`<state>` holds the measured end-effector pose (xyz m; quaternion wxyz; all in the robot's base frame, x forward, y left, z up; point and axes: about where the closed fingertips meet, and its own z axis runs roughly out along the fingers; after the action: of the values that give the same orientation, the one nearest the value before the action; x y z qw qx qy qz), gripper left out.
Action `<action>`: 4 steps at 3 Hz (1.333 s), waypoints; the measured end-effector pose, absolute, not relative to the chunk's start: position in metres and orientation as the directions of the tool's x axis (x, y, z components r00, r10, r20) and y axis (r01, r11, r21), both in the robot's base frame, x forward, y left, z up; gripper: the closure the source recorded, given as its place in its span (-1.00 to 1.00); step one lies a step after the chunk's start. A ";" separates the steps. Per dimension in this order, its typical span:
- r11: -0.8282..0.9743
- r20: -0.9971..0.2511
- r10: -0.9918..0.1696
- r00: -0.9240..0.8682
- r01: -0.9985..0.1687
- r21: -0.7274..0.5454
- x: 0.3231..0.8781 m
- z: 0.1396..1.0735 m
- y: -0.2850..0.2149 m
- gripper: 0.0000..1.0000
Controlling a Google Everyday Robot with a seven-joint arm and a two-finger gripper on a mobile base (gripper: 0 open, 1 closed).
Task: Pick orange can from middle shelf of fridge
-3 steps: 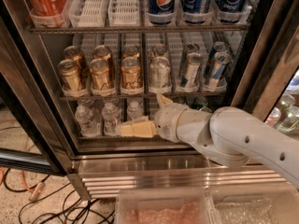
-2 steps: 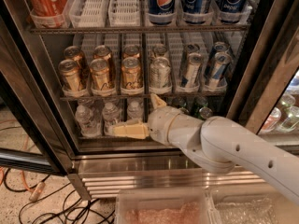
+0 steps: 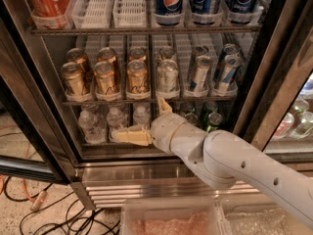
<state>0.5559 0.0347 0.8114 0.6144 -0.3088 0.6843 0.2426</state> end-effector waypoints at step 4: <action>0.722 -0.999 -0.043 -0.005 -0.691 -0.027 0.569 0.827 0.041 -1.00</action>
Offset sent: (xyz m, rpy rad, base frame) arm 0.0049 -0.0055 0.0053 0.0461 -0.0030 -0.0299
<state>0.5693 0.0412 0.8272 0.6487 -0.2768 0.6634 0.2499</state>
